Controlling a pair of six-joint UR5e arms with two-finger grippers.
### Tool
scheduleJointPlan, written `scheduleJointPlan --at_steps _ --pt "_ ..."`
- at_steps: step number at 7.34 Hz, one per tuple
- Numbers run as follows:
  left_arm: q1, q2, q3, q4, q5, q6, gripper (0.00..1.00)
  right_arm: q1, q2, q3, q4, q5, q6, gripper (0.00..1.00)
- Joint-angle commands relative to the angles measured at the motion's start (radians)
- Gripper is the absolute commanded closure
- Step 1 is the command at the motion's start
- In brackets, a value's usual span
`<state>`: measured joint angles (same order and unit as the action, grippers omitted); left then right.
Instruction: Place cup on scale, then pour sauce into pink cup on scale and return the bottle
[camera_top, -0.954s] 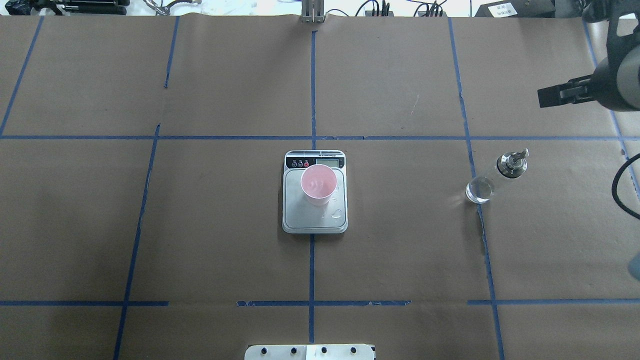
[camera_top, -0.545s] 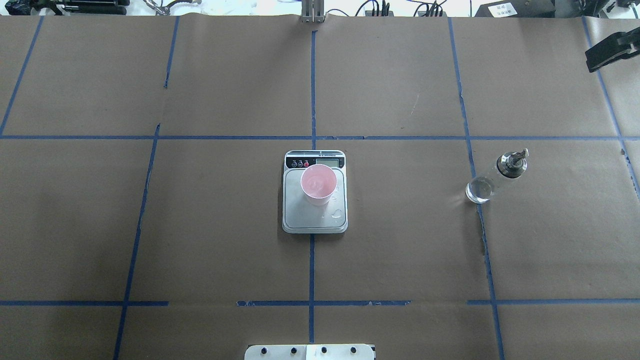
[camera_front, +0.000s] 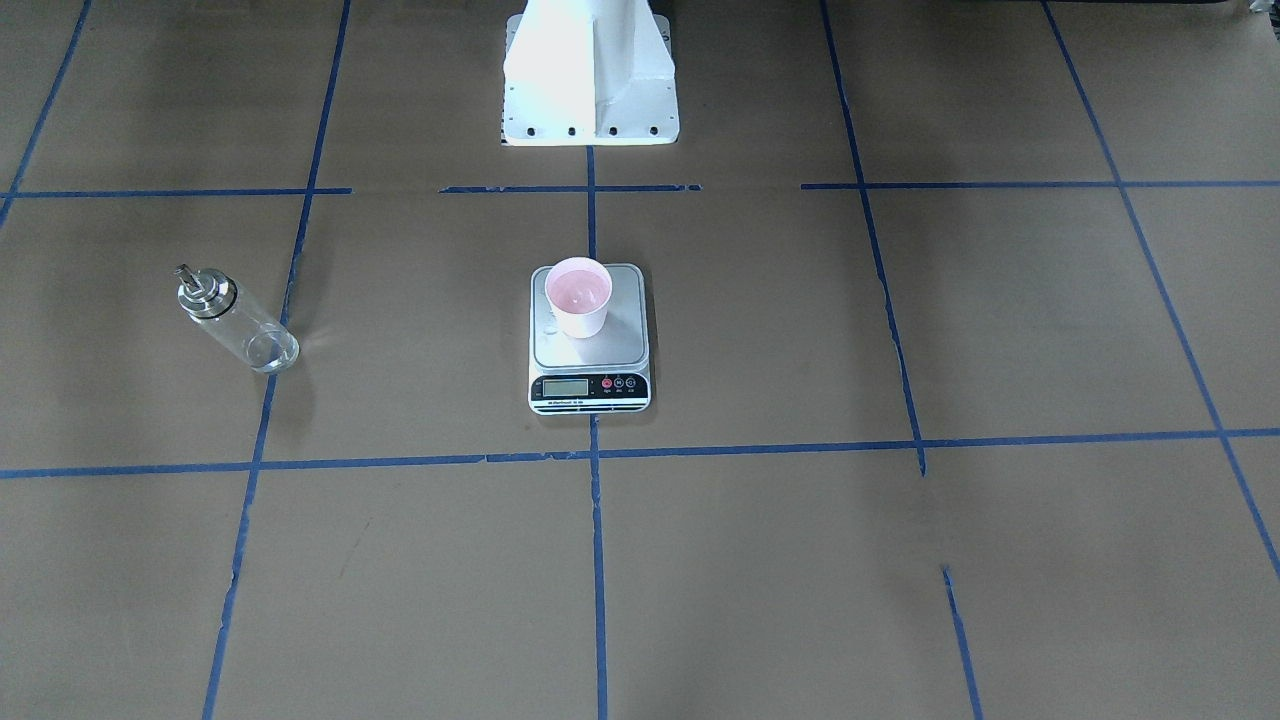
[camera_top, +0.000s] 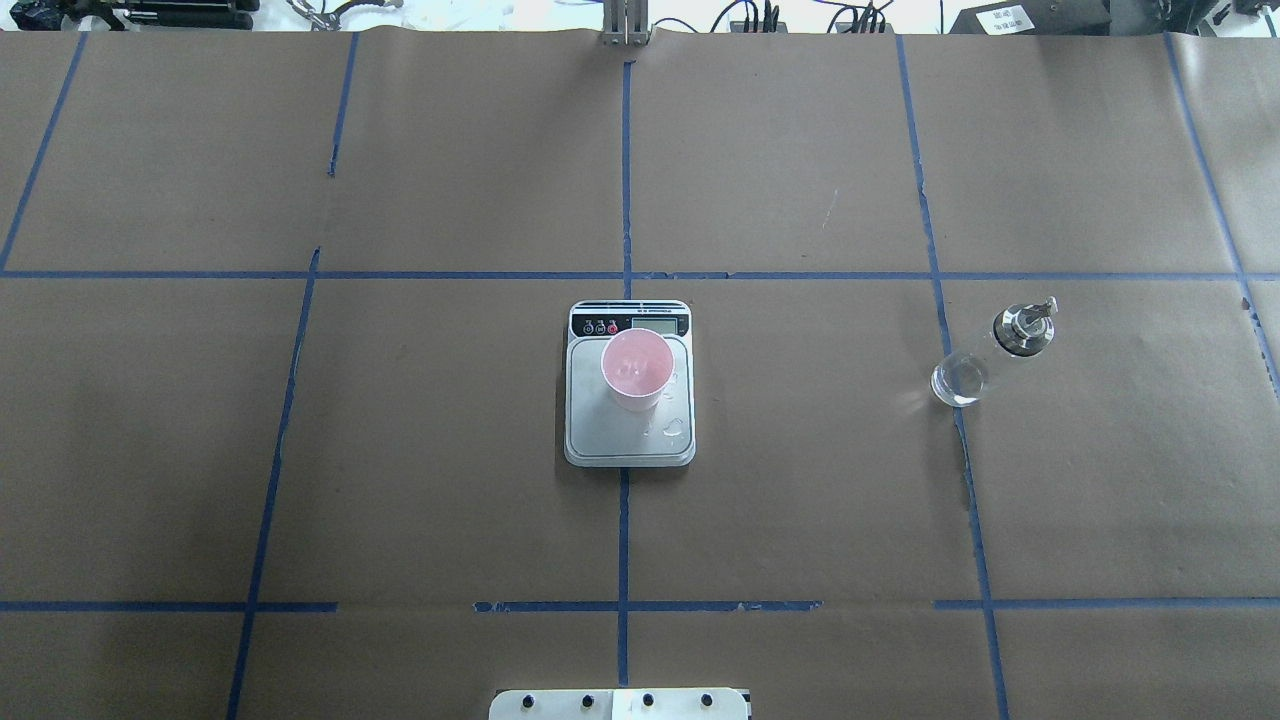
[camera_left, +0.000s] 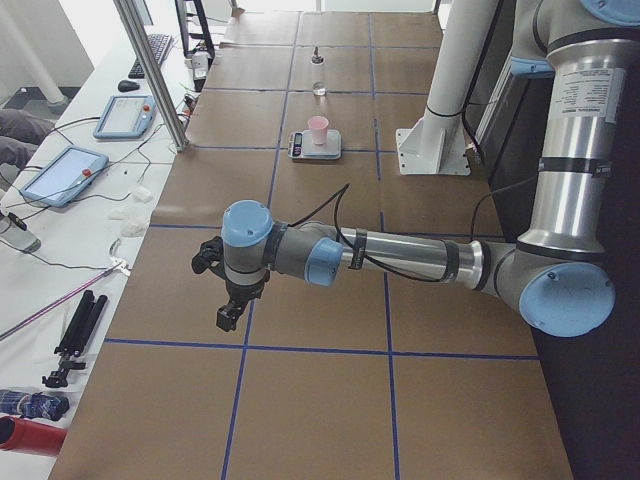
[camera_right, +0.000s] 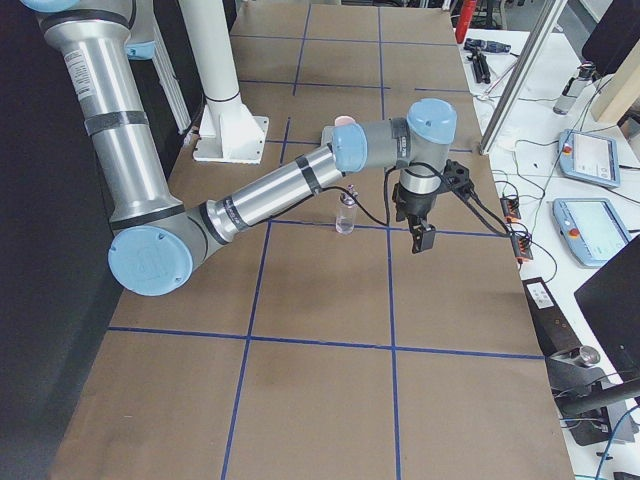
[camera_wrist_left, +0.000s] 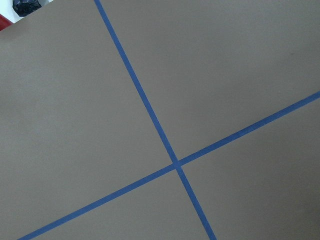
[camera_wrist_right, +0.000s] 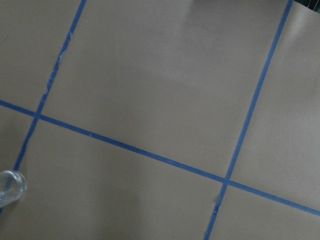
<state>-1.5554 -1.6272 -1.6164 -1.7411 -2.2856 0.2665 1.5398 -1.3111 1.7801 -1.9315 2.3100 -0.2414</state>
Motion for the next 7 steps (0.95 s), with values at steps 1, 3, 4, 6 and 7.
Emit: scheduleJointPlan --at_steps 1,3,4,6,7 --pt "0.0 0.016 0.016 0.002 0.001 0.005 0.0 0.043 -0.154 -0.028 0.104 0.026 -0.096 0.0" --pt "0.0 0.043 0.074 -0.011 0.008 0.01 0.0 0.04 -0.209 -0.102 0.239 0.023 -0.026 0.0" --pt "0.0 0.047 0.09 -0.005 0.006 0.01 0.0 0.04 -0.221 -0.141 0.249 0.023 -0.026 0.0" --pt "0.0 0.05 0.108 0.0 0.0 0.01 0.0 0.039 -0.237 -0.258 0.371 0.031 -0.024 0.0" --pt "0.0 0.049 0.134 -0.003 0.0 0.01 0.0 0.039 -0.237 -0.321 0.455 0.035 -0.022 0.0"
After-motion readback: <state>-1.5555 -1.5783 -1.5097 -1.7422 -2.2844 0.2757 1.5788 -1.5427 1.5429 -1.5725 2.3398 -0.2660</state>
